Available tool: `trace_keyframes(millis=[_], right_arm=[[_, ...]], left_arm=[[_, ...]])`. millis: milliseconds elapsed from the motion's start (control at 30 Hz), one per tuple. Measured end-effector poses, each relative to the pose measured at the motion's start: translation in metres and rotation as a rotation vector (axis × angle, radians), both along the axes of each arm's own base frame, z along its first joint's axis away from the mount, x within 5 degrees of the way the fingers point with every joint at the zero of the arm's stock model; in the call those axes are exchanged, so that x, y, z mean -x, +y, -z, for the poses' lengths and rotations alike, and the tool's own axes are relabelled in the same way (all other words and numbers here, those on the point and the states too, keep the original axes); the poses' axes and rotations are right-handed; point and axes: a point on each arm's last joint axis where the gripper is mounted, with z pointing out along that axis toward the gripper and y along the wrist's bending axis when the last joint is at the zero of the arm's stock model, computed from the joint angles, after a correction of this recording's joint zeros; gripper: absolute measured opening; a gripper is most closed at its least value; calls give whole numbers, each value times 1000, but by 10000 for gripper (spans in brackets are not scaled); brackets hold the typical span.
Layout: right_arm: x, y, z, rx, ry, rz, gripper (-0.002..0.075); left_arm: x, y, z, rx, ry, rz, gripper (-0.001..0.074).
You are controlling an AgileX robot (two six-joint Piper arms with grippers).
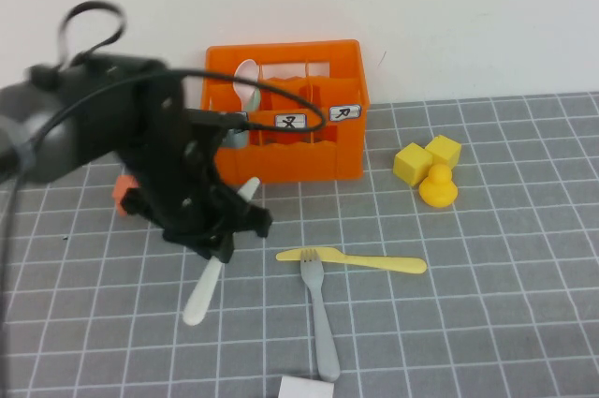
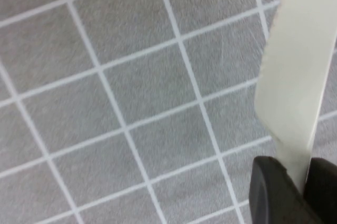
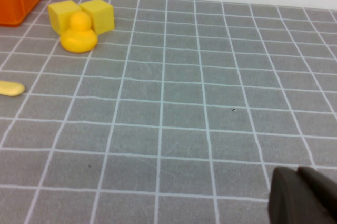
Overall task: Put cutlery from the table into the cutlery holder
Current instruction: Place the knife on the box
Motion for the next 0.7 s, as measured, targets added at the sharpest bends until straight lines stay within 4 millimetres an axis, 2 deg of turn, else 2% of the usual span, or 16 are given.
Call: trace_keyframes(millis=[167,367,700], right_arm=[[0,0,0,0,0,0,-3],[0,0,0,0,0,0,-3],[0,0,0,0,0,0,-3]], left_arm=[[35,17,-16,81,-227,-21,92],[60,30,-39,266,-606,-114,92],[48,33,-57,387,-952,-193,92]])
